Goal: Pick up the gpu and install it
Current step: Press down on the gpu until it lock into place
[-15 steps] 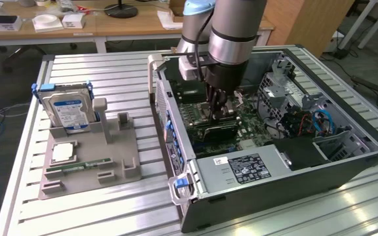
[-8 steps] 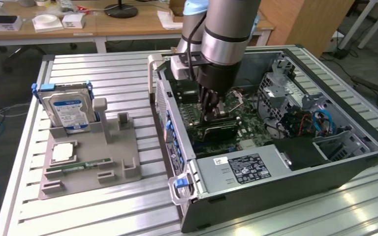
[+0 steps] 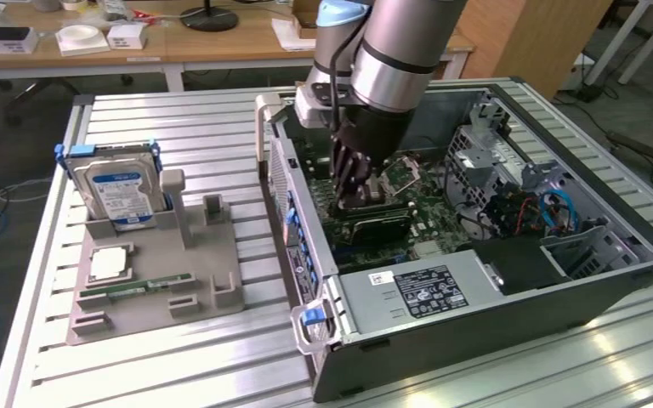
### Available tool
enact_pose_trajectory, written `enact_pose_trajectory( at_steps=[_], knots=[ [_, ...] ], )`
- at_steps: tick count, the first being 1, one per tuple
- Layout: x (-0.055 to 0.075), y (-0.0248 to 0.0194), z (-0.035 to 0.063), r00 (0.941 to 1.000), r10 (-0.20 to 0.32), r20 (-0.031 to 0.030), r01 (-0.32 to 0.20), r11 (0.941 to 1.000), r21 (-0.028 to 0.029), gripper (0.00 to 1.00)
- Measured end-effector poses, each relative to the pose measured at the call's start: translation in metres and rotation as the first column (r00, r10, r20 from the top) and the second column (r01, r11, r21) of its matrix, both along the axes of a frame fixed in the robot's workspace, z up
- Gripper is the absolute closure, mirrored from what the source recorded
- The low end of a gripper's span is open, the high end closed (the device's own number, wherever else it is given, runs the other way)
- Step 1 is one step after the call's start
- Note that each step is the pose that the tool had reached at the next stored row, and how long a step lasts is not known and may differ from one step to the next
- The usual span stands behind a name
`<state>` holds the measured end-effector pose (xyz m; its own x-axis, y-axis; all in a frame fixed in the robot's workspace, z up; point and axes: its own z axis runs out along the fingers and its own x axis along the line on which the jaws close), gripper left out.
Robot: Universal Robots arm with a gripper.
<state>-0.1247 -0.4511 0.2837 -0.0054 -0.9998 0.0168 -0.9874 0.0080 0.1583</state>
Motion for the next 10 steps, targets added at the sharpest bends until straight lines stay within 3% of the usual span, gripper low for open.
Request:
enact_pose_trajectory(
  at_steps=[3,5,8,10],
  knots=[
    [0.002,0.0026,-0.0006,0.9988,0.000,-0.0493,0.000,1.0000,-0.0003,0.90],
    [0.003,0.0061,-0.0008,0.9973,0.000,-0.0730,0.000,1.0000,-0.0004,0.90],
    [0.003,0.0123,-0.0009,0.9955,0.000,-0.0944,0.000,1.0000,-0.0006,0.90],
    [0.003,0.0126,-0.0010,0.9953,0.000,-0.0967,0.000,1.0000,-0.0006,0.90]
  ],
)
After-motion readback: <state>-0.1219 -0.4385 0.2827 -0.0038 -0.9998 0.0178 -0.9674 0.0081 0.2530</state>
